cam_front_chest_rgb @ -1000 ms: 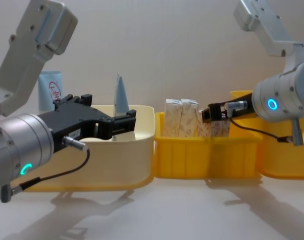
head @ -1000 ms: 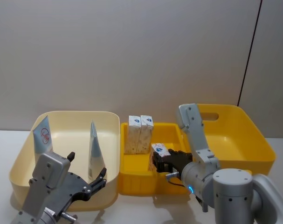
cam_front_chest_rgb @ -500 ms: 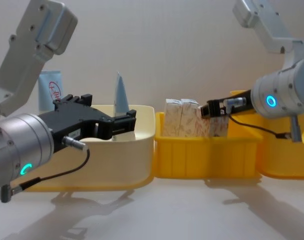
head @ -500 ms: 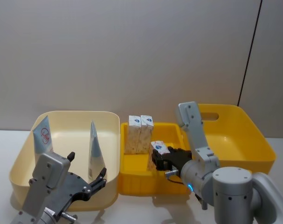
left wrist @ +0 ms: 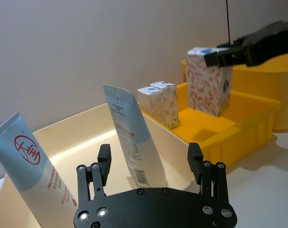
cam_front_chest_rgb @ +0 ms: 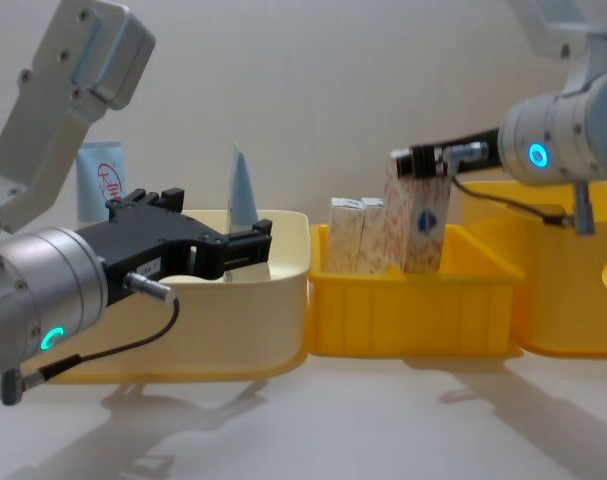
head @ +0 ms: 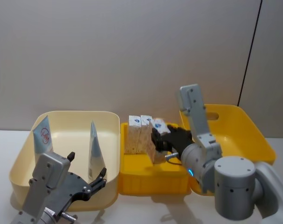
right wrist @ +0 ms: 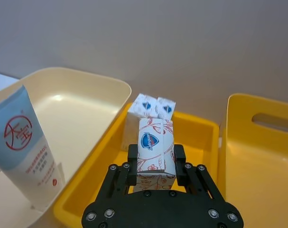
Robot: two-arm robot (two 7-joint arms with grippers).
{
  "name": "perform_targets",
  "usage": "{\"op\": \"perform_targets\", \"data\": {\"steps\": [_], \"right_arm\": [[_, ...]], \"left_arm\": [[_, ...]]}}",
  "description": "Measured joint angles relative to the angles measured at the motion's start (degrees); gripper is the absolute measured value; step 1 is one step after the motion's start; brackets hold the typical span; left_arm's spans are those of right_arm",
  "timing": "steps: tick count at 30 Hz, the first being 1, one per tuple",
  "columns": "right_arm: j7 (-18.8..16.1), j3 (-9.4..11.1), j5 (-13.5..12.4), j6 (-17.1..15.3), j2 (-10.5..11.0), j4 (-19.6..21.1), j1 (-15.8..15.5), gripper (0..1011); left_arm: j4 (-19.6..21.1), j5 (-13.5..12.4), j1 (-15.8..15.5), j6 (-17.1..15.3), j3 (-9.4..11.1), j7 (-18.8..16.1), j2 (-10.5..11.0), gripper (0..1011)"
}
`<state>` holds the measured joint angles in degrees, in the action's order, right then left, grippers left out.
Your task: Bimanual collaborative sorting of washing and personal care products
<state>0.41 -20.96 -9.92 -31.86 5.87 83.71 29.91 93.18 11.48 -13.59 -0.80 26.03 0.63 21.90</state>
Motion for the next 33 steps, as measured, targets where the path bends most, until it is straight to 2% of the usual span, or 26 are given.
{"op": "perform_targets", "data": {"steps": [9,18,27,33], "right_arm": [[-0.1,0.1,1.7,3.8,0.9,1.1,1.6,434],[0.3,1.2,4.7,7.0,3.9,2.6,3.5,434],[1.3,3.9,7.8,7.9,8.6,3.9,4.1,434],[1.7,6.3,8.6,7.3,10.9,3.4,4.1,434]], "left_arm": [[0.0,0.0,0.0,0.0,0.0,0.0,0.0,1003],[0.0,0.0,0.0,0.0,0.0,0.0,0.0,1003],[0.0,0.0,0.0,0.0,0.0,0.0,0.0,1003],[0.0,0.0,0.0,0.0,0.0,0.0,0.0,1003]]}}
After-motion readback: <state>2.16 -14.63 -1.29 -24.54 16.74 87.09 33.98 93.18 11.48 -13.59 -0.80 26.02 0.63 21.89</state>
